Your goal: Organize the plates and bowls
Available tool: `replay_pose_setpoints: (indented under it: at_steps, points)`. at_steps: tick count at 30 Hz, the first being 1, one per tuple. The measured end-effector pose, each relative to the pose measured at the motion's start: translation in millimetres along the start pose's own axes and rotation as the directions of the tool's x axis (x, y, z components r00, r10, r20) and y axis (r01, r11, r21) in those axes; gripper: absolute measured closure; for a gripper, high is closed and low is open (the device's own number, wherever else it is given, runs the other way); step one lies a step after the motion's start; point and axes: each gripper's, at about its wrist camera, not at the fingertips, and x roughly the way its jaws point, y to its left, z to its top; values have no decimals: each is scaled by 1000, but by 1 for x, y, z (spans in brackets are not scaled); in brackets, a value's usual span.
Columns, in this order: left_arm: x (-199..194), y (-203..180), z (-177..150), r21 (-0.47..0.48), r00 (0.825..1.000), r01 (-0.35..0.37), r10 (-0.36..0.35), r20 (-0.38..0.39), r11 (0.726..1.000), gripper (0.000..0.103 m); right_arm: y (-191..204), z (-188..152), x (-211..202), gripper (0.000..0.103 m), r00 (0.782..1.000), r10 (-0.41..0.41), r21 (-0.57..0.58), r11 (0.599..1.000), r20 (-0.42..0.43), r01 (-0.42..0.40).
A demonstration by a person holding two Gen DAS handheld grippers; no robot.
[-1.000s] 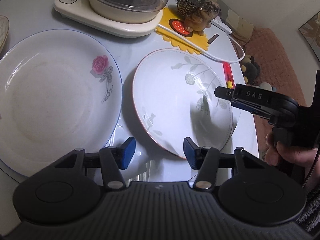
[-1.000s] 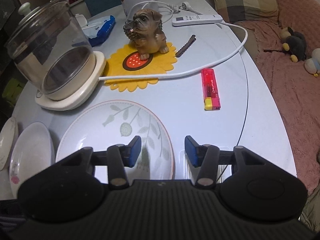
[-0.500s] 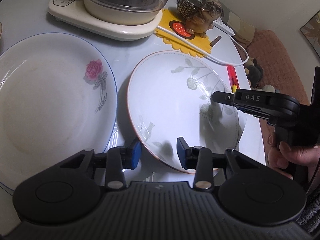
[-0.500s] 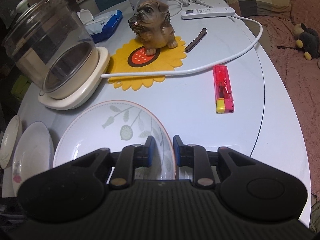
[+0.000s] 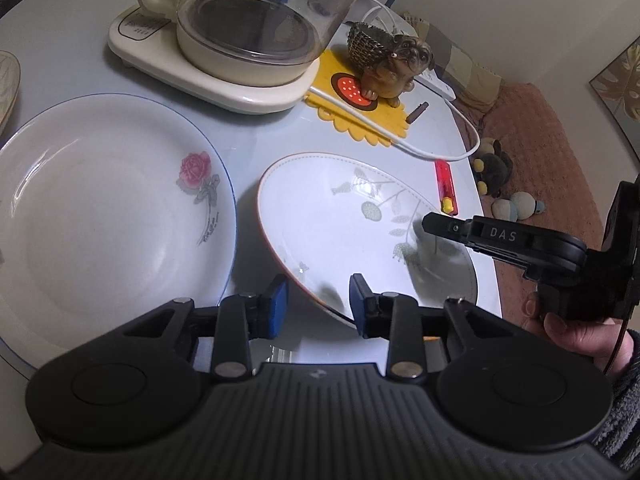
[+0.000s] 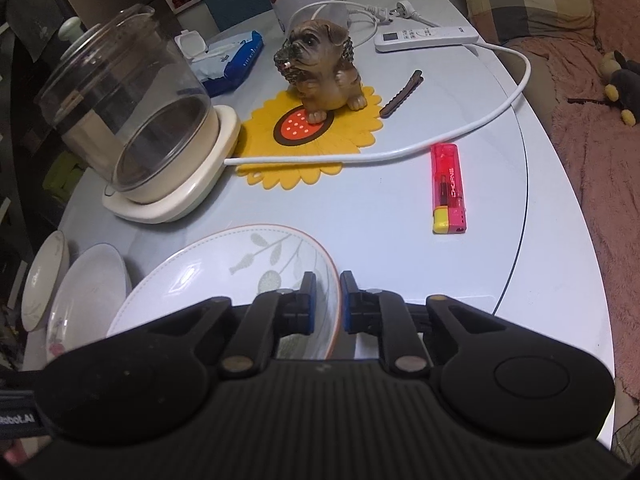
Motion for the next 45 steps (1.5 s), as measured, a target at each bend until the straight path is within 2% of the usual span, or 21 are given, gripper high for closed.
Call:
replay_pose_setpoints:
  at_steps: [9, 15, 20, 25, 31, 34, 40, 45]
  points:
    - [-27, 5, 3, -38, 998, 57, -56, 27, 998, 65, -1, -5, -25, 89, 999, 44, 72, 996, 6, -44]
    - [-53, 9, 5, -58, 994, 87, -83, 73, 995, 65, 14, 5, -48, 89, 996, 78, 59, 995, 45, -80]
    - [-83, 19, 8, -22, 988, 87, -84, 132, 996, 65, 33, 14, -61, 89, 990, 119, 43, 992, 78, -122]
    - [-114, 42, 4, -58, 981, 67, -55, 185, 996, 65, 63, 12, -56, 89, 983, 171, 3, 985, 72, -172]
    - [-140, 79, -12, -143, 974, 27, 6, 227, 989, 65, 99, -2, -30, 89, 975, 223, -55, 973, 3, -223]
    - [-147, 92, -19, -159, 976, -20, 53, 210, 987, 65, 112, -9, -16, 89, 966, 257, -70, 963, -40, -260]
    - [-143, 119, -32, -198, 979, -67, 103, 178, 978, 65, 135, -17, 8, 89, 953, 284, -119, 948, -103, -295]
    - [-137, 136, -36, -249, 978, -57, 104, 181, 967, 65, 143, -18, 23, 89, 949, 290, -127, 944, -121, -305]
